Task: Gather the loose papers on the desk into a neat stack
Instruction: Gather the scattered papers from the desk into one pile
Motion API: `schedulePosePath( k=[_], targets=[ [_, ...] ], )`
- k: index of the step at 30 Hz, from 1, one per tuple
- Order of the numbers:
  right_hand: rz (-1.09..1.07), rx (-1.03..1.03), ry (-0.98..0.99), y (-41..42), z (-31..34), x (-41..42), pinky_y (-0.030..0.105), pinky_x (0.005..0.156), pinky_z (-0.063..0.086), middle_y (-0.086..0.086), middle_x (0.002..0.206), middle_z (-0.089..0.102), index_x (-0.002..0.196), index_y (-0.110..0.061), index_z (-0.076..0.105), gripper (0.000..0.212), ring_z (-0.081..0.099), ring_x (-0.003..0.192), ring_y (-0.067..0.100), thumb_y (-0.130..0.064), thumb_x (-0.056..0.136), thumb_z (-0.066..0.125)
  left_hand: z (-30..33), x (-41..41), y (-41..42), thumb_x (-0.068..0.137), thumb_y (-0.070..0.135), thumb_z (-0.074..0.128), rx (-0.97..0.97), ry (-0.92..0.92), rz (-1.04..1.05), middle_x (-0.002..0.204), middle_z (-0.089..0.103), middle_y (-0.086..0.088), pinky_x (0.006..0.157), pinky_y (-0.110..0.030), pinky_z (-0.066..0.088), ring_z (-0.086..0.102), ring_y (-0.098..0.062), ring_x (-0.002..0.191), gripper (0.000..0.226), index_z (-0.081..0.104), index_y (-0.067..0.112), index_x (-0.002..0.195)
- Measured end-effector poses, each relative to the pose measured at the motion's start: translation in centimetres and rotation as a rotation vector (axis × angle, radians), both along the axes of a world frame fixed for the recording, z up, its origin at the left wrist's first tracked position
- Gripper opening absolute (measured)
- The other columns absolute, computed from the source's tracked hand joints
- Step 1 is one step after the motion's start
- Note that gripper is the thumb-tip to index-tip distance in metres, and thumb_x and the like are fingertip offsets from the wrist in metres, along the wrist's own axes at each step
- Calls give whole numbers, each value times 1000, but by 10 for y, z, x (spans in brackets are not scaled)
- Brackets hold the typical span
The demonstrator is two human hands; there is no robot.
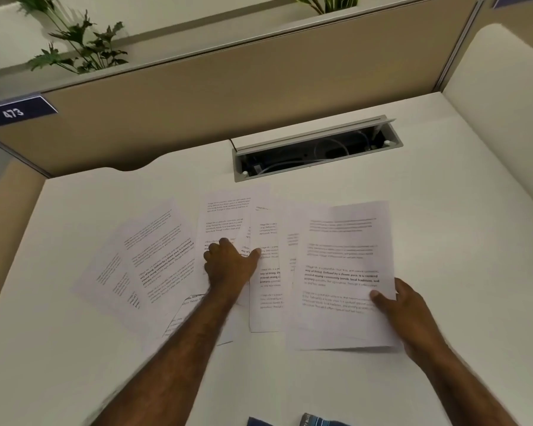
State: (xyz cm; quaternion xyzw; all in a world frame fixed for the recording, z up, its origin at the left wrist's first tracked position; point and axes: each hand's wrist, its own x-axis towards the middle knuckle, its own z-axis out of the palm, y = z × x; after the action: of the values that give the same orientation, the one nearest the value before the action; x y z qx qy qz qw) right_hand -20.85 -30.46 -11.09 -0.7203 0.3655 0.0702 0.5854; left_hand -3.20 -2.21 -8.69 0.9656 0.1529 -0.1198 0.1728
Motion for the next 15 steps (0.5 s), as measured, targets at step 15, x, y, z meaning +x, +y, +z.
schedulePosePath(
  k=[15],
  targets=[
    [11,96,-34,43,-5,23,54,107,57,3,136,73,140,-16,63,40,72,118,29,-16,101,71,-9,-6,1,87,31,79,-732,151,-19,124,74,-6,89,-40,61,73,-23,101,43,70,13,124]
  ],
)
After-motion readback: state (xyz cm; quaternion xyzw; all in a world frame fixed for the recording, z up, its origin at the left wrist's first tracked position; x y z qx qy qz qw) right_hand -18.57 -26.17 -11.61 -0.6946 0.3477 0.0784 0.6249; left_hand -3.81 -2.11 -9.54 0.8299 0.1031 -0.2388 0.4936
